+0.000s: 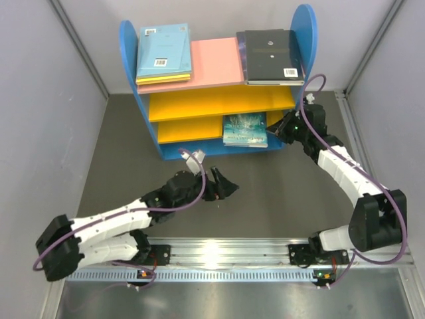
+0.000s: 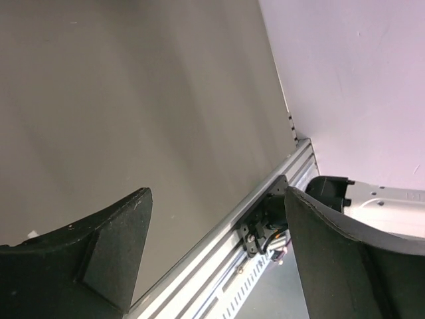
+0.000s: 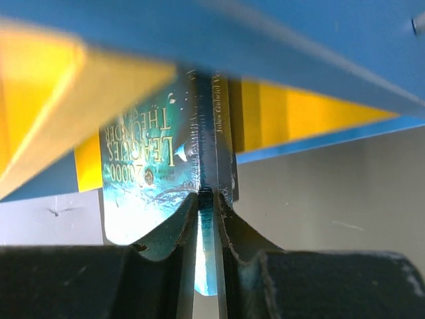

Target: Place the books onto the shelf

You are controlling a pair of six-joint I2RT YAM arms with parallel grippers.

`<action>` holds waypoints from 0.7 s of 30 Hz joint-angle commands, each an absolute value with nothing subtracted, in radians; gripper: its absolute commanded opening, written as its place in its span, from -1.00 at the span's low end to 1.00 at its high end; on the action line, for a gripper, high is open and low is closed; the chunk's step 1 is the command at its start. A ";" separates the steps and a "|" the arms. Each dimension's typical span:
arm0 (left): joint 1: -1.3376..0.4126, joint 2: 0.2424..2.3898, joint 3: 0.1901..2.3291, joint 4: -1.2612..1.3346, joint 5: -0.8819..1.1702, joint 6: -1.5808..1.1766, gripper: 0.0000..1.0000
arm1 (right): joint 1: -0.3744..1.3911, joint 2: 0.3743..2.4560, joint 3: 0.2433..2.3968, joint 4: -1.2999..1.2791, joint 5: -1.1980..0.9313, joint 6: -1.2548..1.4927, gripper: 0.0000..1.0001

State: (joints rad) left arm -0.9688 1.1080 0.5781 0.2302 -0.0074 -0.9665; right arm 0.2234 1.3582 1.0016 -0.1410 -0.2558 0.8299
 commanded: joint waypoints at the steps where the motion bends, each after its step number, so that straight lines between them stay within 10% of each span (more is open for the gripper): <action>1: -0.971 0.974 0.502 0.158 -0.087 -0.960 0.72 | 0.233 1.399 1.061 -0.120 -0.215 0.811 -0.73; 14: -0.971 0.882 0.354 0.138 -0.150 -0.982 0.76 | 0.279 1.443 1.035 0.080 -0.195 0.908 -0.64; 21: -0.971 0.928 0.324 0.182 -0.135 -0.986 0.75 | 0.281 1.306 0.907 0.103 -0.106 0.902 -0.08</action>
